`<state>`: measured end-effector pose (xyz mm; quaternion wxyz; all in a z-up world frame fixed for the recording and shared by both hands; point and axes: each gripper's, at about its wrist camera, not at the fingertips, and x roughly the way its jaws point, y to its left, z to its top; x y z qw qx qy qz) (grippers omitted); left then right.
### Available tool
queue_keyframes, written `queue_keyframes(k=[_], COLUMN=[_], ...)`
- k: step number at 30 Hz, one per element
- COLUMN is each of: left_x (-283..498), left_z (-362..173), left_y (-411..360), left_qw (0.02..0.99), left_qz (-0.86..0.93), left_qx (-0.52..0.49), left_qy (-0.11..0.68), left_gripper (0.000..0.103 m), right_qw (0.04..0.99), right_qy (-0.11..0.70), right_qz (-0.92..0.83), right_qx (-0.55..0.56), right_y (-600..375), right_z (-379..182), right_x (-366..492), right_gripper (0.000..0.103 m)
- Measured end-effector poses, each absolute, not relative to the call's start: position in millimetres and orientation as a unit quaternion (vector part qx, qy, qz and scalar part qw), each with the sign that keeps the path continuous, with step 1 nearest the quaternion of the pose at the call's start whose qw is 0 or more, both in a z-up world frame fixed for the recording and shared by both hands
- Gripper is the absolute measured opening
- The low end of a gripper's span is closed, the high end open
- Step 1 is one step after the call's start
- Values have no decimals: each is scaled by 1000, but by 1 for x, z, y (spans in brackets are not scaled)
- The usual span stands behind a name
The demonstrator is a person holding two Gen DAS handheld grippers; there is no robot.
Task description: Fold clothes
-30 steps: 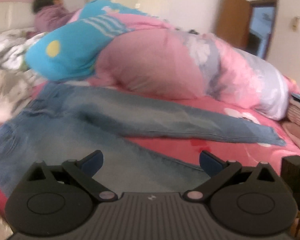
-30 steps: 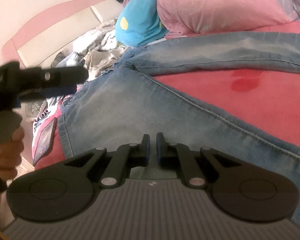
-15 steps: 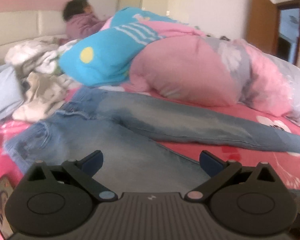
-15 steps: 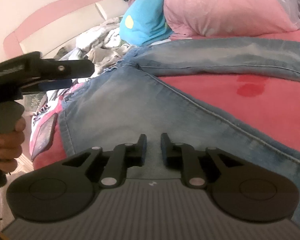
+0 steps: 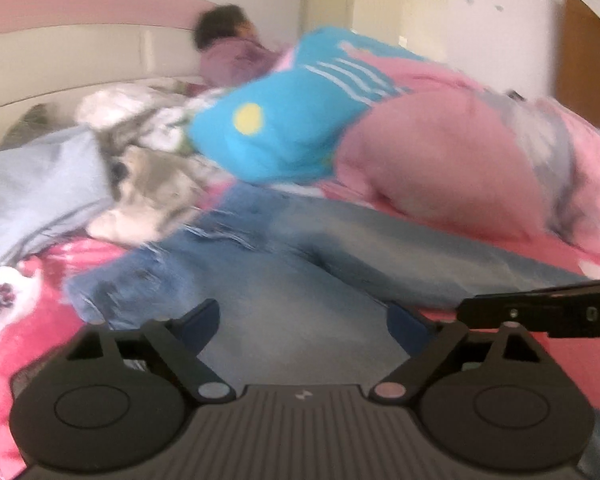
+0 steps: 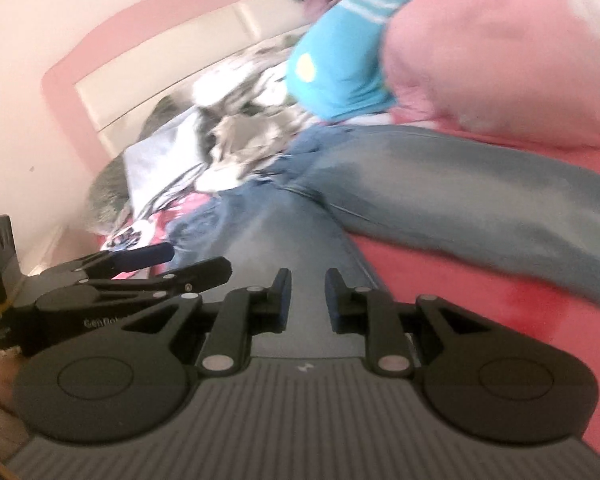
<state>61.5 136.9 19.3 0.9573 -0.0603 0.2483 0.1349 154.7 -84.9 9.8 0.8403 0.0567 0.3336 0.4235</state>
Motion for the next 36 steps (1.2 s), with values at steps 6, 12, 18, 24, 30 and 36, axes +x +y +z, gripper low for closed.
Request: queue_keyframes(k=[6,12,18,24,30,36], left_x=[71,64,63,58,56,57], left_z=[-9,-30,-36,-36,-36,-37], left_y=[155,159,165,164,159,160], left_qw=[942,944,944,945,945,945], left_qz=[133,125,118,114,113,110], left_qx=[-132,-136,-145,-152,-147,-150], left_qy=[280,273,271,266,269,269], left_gripper=[55,49,48,50,53,54], right_qw=[811,731,683,661,585,578], right_qy=[320,320,319,317,320,306], right_qz=[489,580,610,652,705,720], right_qx=[-25,-162,-245,-195,-239,-232], right_y=[-4,103,185,172,199,220], right_z=[29,22,-29,-2,-19,-15], right_x=[205,220,222,228,211,207], right_gripper=[12,10,8,9,9,9])
